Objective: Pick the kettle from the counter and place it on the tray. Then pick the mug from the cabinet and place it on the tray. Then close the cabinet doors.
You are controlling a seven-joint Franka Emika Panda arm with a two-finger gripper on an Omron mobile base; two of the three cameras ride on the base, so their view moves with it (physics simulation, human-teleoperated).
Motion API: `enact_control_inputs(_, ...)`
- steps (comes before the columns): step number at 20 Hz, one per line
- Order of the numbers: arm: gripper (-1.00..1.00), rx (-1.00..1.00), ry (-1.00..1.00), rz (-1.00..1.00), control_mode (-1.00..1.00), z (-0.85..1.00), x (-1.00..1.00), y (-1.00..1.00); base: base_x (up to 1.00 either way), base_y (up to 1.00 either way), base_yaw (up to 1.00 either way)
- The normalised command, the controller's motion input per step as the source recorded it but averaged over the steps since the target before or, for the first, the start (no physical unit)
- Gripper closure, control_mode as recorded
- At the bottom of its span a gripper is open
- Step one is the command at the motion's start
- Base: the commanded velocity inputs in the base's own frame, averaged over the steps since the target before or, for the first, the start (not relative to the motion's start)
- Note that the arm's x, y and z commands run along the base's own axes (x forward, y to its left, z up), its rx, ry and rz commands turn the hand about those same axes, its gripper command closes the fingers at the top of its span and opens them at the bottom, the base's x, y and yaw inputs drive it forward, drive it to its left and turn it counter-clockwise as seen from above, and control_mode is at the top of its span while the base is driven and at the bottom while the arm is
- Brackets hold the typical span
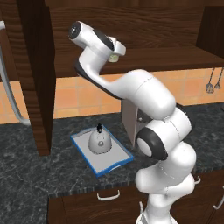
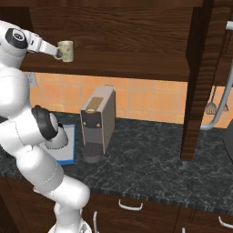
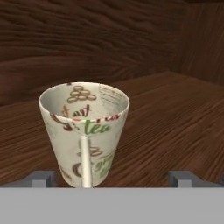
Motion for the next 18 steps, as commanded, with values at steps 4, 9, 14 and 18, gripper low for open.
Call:
enact_control_inputs(4,1.00,0.01,0.00,-0.10,-1.00,-0.05,0.02,0.00,0.00,0.00,0.00)
enact_control_inputs(9,1.00,0.00,0.00,-0.07,-1.00,0.00,0.00,-0.06,0.00,0.00,0.00)
enact_control_inputs(14,1.00,0.00,0.00,0.03,-1.00,0.00,-0.12,-0.10,0.00,0.00,0.00)
enact_control_inputs(18,1.00,0.00,-0.05,0.26,-1.00,0.00,-0.09,-0.03,0.00,0.00,0.00)
